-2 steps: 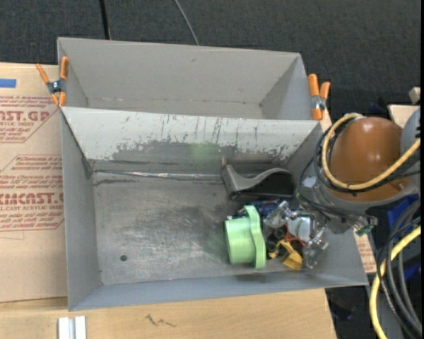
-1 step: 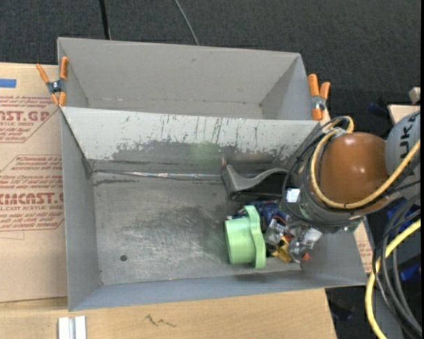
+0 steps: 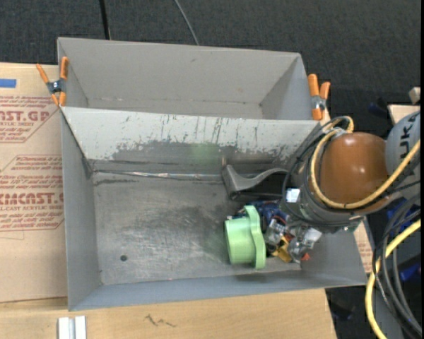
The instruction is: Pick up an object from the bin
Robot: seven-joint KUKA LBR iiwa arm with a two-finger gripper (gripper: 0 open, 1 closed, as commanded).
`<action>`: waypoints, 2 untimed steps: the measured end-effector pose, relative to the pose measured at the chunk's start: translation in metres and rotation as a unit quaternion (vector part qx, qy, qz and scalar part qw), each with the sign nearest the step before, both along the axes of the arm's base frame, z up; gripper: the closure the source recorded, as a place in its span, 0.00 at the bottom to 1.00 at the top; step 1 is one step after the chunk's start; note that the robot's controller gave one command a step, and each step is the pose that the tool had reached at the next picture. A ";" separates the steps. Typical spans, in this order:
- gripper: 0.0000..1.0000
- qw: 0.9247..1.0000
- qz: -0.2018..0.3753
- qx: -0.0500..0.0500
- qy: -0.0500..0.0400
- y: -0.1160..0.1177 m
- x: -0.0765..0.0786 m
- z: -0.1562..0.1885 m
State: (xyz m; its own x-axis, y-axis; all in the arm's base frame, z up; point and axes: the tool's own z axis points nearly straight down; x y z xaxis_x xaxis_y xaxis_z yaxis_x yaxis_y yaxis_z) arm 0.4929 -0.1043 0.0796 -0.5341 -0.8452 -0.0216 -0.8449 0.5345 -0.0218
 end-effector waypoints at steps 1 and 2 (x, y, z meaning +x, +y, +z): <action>1.00 1.000 -0.011 -0.002 0.014 -0.004 0.032 0.103; 1.00 1.000 -0.011 -0.002 0.014 -0.004 0.032 0.103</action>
Offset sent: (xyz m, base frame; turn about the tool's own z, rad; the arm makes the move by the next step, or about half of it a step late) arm 0.0000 0.0000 0.0000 0.0000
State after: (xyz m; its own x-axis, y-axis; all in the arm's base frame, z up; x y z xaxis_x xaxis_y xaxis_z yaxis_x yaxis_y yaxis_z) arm 0.5246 -0.1087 0.1823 -0.5530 -0.8332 -0.0032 -0.8332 0.5530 0.0005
